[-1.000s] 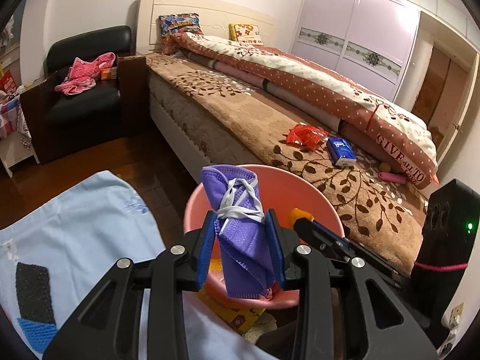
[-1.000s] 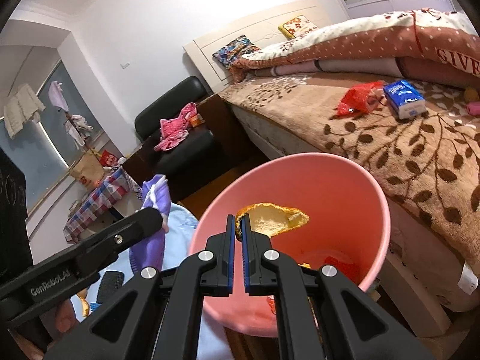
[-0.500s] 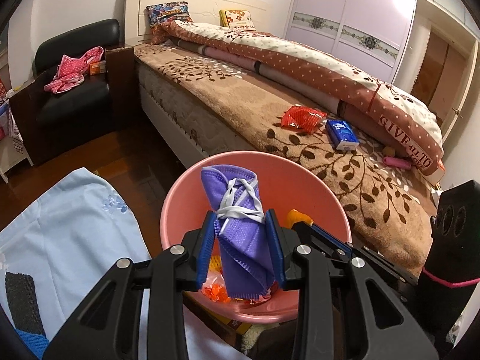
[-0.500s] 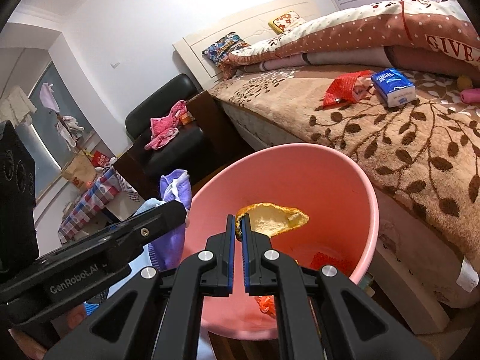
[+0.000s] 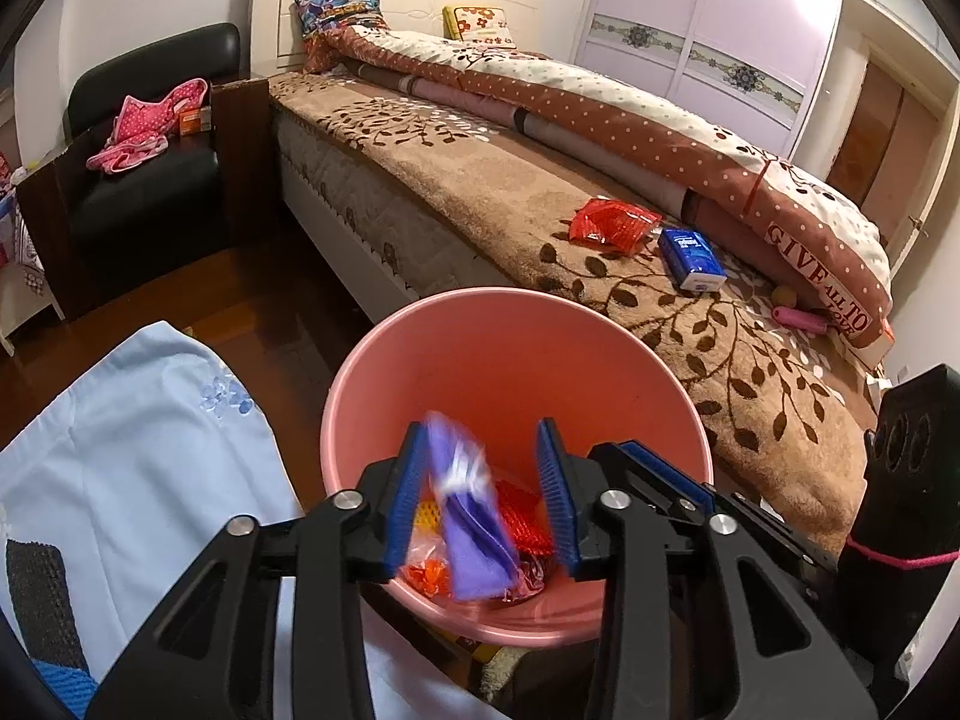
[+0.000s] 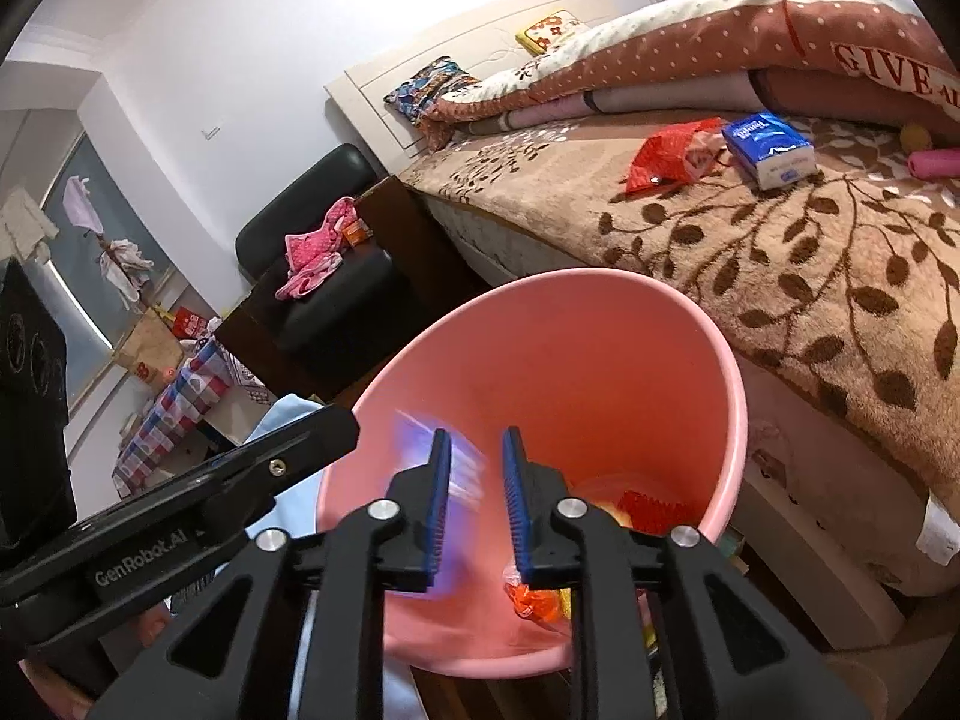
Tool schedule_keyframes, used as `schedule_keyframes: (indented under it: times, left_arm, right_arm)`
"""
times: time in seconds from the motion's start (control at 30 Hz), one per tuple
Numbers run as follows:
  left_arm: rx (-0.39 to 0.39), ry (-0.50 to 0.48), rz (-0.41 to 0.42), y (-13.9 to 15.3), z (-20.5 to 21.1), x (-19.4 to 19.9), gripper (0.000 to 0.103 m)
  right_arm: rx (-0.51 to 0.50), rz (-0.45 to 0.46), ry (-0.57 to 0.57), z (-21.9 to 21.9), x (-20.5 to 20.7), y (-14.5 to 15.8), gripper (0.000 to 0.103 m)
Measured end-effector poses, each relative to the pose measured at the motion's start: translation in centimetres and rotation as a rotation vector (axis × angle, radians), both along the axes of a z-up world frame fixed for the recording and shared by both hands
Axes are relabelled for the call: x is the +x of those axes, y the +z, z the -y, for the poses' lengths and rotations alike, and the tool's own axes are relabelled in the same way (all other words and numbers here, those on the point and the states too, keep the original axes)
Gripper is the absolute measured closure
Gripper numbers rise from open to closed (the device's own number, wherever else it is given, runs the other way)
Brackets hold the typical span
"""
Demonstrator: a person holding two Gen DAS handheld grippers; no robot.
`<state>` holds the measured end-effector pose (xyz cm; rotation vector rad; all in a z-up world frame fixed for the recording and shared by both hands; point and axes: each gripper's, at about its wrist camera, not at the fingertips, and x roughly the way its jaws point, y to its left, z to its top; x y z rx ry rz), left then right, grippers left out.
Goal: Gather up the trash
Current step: 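Open both tools to drop the bundle and crisp into the bucket, then move both open tools back over the table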
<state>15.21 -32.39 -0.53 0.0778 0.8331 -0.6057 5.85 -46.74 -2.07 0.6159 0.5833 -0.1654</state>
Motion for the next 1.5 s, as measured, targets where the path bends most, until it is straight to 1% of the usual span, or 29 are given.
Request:
schedule_keyframes:
  times: [0.07, 0.13, 0.17, 0.47, 0.6, 0.83, 1.0, 1.23, 1.5]
  left_arm:
    - [-0.012, 0.005, -0.004, 0.1, -0.2, 0.1, 0.057]
    - [-0.021, 0.011, -0.011, 0.2, -0.4, 0.3, 0.056]
    - [-0.023, 0.012, -0.012, 0.2, -0.5, 0.3, 0.056]
    - [-0.032, 0.005, 0.002, 1.0, -1.1, -0.6, 0.056]
    - [-0.042, 0.019, 0.005, 1.5, -1.9, -1.1, 0.056]
    - [-0.074, 0.056, 0.015, 2.9, -4.4, -2.2, 0.056]
    - [-0.083, 0.079, 0.021, 3.7, -6.4, -3.3, 0.056]
    - [-0.083, 0.123, 0.035, 4.5, -9.6, -4.9, 0.056]
    - [-0.091, 0.193, 0.03, 4.7, -14.1, -6.4, 0.056]
  right_arm:
    - [0.0, -0.001, -0.006, 0.1, -0.1, 0.0, 0.077]
    - [0.0, 0.002, -0.007, 0.0, -0.2, -0.1, 0.073]
    - [-0.001, 0.004, -0.005, -0.1, -0.2, 0.0, 0.072]
    - [-0.013, 0.006, 0.002, -0.7, -0.3, 0.3, 0.071]
    - [-0.02, 0.007, 0.003, -1.0, -0.5, 0.6, 0.071]
    - [-0.048, 0.023, 0.012, -2.2, -1.3, 1.8, 0.071]
    - [-0.066, 0.038, 0.026, -3.1, -1.8, 2.9, 0.071]
    - [-0.1, 0.052, 0.08, -6.0, -2.4, 4.1, 0.071]
    - [-0.134, 0.051, 0.173, -10.1, -2.5, 4.4, 0.071]
